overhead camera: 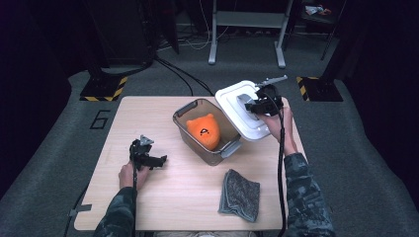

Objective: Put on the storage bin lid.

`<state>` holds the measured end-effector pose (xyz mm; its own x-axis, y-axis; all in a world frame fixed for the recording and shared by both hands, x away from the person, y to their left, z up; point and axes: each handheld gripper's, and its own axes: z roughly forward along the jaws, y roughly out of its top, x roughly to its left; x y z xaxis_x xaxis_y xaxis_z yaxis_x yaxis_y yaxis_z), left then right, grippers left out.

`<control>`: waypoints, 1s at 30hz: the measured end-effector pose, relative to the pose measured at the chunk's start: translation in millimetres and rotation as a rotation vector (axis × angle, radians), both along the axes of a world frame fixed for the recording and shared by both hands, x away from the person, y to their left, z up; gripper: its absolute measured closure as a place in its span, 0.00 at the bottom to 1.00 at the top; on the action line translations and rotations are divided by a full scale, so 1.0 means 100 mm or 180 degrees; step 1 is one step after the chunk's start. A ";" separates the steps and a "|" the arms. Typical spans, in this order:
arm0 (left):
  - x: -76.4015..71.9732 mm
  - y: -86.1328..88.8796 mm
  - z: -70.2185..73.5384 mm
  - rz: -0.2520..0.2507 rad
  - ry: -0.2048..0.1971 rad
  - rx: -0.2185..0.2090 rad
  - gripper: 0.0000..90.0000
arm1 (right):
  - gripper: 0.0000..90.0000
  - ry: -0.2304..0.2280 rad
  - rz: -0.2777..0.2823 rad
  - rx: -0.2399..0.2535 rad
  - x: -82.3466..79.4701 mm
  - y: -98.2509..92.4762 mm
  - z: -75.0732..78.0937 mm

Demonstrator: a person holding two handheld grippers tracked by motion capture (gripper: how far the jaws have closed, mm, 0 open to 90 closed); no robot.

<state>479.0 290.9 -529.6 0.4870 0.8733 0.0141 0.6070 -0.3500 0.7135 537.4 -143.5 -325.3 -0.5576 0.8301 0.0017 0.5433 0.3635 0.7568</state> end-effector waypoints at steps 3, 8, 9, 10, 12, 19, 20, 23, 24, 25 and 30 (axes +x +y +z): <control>0.00 0.01 0.00 -0.0020 0.0012 0.0027 0.00 | 0.74 0.0010 0.0047 0.0022 0.00 0.07 -0.01; 0.00 0.00 0.00 -0.0015 0.0015 0.0022 0.00 | 0.74 0.0010 0.0145 0.0048 0.01 0.18 -0.04; 0.00 0.01 0.00 -0.0019 0.0011 0.0028 0.00 | 0.74 0.0013 0.0179 0.0034 0.01 0.19 -0.04; 0.00 0.00 0.00 -0.0017 0.0011 0.0024 0.00 | 0.74 0.0021 0.0190 0.0055 0.02 0.22 -0.05; 0.00 0.00 0.00 -0.0014 0.0015 0.0022 0.00 | 0.74 0.0030 0.0220 0.0054 0.02 0.26 -0.06; 0.00 0.01 0.00 -0.0016 0.0011 0.0024 0.00 | 0.74 0.0077 0.0346 0.0077 0.02 0.43 -0.11; 0.00 0.01 0.00 -0.0017 0.0011 0.0024 0.00 | 0.74 0.0074 0.0363 0.0078 0.02 0.45 -0.12; 0.00 0.00 0.00 -0.0016 0.0009 0.0024 0.00 | 0.74 0.0070 0.0439 0.0072 0.03 0.52 -0.14; 0.00 0.00 0.00 -0.0016 0.0009 0.0023 0.00 | 0.74 0.0097 0.0429 0.0090 0.02 0.55 -0.14; 0.00 0.01 0.00 -0.0017 0.0009 0.0025 0.00 | 0.74 0.0108 0.0471 0.0067 0.03 0.56 -0.14; 0.00 0.01 0.00 -0.0017 0.0010 0.0023 0.00 | 0.74 0.0123 0.0537 0.0085 0.04 0.67 -0.19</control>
<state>479.0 291.4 -529.2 0.4917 0.8706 0.0189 0.6073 -0.3585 0.7090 541.2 -76.7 -344.3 -0.6882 0.7240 0.0467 0.5052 0.4320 0.7471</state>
